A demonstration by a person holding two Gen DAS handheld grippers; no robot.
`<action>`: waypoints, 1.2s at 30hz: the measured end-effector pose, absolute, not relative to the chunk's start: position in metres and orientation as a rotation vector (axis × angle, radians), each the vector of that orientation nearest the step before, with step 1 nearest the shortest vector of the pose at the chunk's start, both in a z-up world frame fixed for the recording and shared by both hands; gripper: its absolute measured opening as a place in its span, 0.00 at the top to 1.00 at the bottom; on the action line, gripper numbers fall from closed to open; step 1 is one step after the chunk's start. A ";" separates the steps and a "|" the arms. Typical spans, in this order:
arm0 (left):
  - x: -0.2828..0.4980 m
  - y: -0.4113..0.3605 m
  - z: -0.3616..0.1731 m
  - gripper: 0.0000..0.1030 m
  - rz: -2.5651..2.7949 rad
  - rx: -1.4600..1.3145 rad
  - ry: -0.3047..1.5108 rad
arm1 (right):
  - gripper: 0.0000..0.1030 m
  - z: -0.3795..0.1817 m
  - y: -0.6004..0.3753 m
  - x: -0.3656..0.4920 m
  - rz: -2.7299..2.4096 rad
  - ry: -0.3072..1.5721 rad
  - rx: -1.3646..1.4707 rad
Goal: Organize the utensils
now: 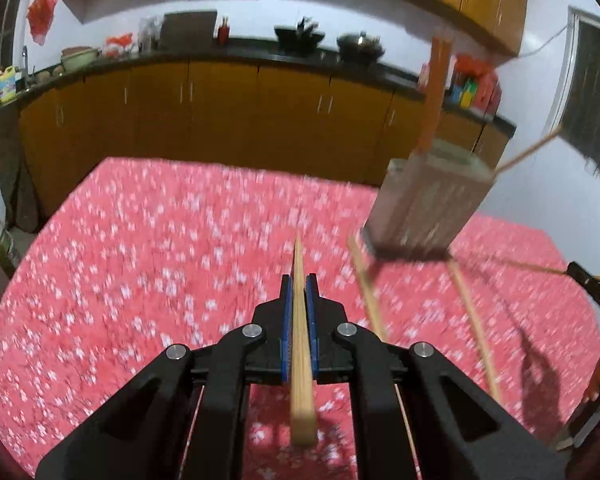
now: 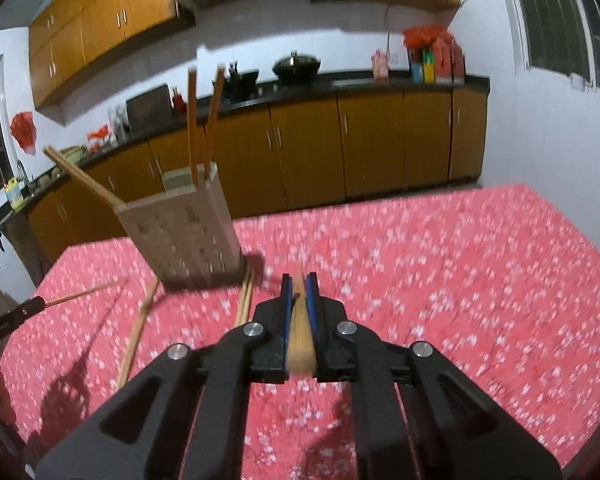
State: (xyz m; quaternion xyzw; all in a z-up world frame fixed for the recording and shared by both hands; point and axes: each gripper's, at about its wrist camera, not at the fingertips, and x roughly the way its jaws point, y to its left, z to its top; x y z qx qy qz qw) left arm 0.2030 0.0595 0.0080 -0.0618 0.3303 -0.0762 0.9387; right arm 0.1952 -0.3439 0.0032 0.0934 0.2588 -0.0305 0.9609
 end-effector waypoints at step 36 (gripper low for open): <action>0.212 -0.020 0.168 0.93 -0.273 -0.117 0.219 | 0.92 0.158 -0.306 0.206 0.129 0.105 0.235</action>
